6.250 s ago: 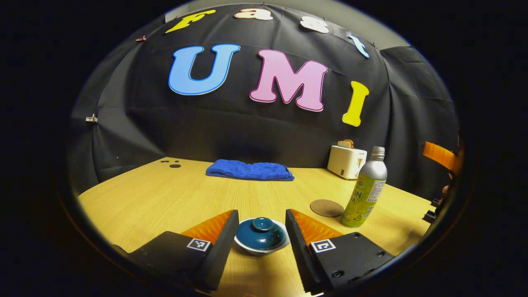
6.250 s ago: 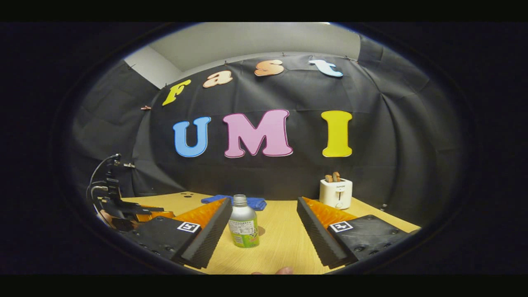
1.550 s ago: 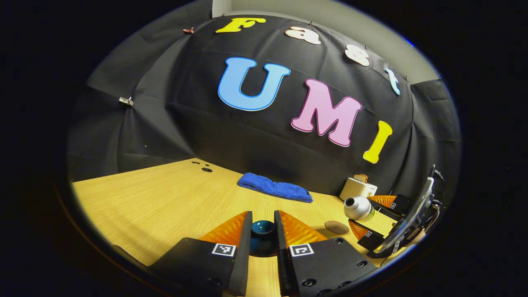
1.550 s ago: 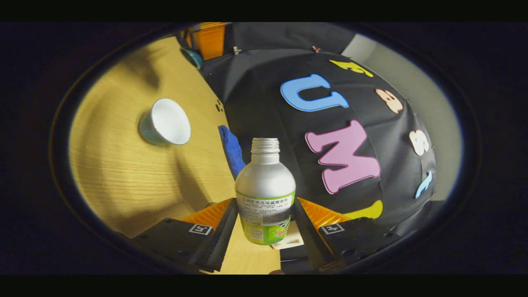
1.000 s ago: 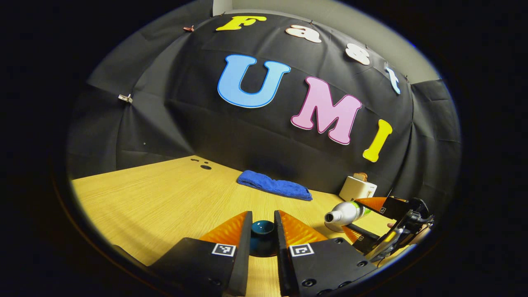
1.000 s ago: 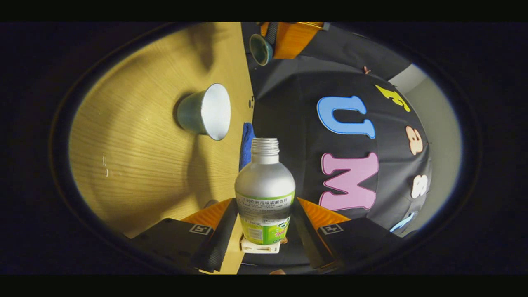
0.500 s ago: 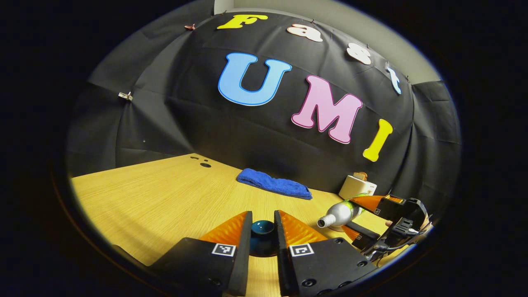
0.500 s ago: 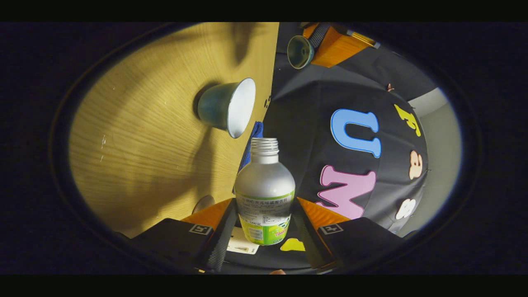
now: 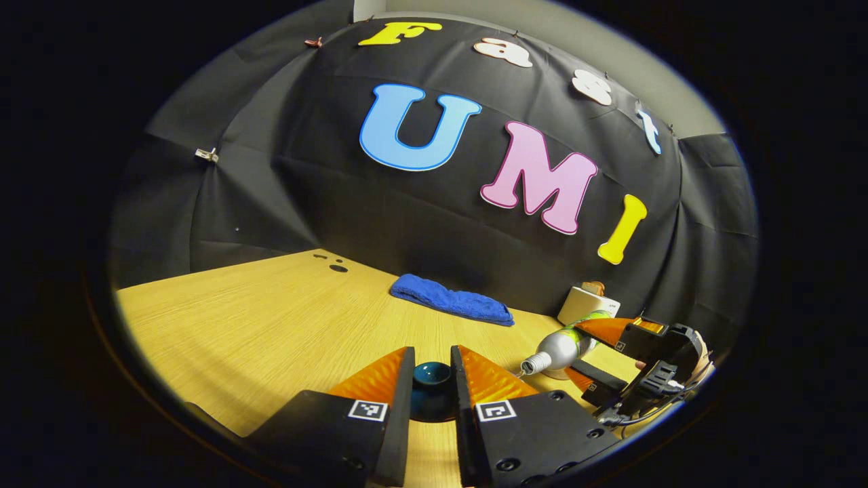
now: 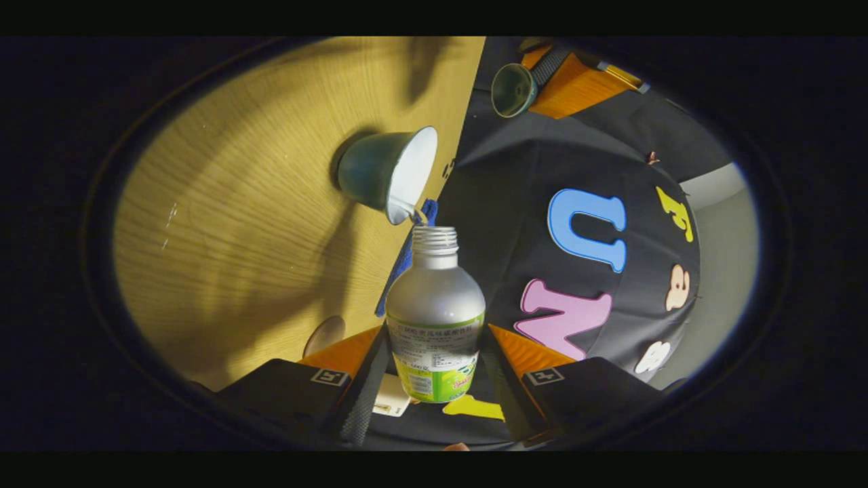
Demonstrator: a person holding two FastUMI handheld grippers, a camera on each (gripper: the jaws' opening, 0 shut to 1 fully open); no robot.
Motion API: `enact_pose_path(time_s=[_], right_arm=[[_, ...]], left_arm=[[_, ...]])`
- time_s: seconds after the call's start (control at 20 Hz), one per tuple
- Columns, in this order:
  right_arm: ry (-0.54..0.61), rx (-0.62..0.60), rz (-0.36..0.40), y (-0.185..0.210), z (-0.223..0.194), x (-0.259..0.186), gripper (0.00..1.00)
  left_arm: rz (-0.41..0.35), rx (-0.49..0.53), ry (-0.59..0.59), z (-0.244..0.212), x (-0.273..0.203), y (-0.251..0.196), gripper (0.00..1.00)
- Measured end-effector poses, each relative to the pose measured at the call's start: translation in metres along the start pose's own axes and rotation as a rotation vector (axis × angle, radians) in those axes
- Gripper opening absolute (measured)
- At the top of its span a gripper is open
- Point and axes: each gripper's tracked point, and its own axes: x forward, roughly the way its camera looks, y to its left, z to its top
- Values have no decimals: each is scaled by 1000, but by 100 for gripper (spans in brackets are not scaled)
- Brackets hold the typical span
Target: Open the teacup lid with one hand, grasp the water bottle and pour water into the teacup with the other hand; after pouring, place the water bottle on the coaster and then close the teacup lid.
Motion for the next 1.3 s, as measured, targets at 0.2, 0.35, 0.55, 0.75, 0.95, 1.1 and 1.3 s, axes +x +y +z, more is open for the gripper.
enact_pose_path(time_s=[0.2, 0.35, 0.55, 0.75, 0.95, 1.1, 1.3], right_arm=[[-15, -40, -11, -2, 4, 0, 79], [-25, -82, -26, -5, 7, 0, 79], [-33, -131, -40, -14, 7, -1, 79], [-44, -169, -56, -21, 7, 1, 79], [-60, -233, -92, -30, 10, -1, 79], [-70, -264, -131, -38, 11, -6, 79], [-83, -355, -202, -55, 13, -5, 79]], left_arm=[[-1, -1, 0, 0, 0, 0, 33], [0, -1, 0, -1, 0, 0, 33], [2, -1, 1, -1, 1, 1, 33], [-1, -5, 4, -2, 2, 1, 33], [-1, -3, 2, -1, 2, 1, 33], [0, -4, 3, 0, 1, 1, 33], [-2, -9, 5, -1, 1, 1, 33]])
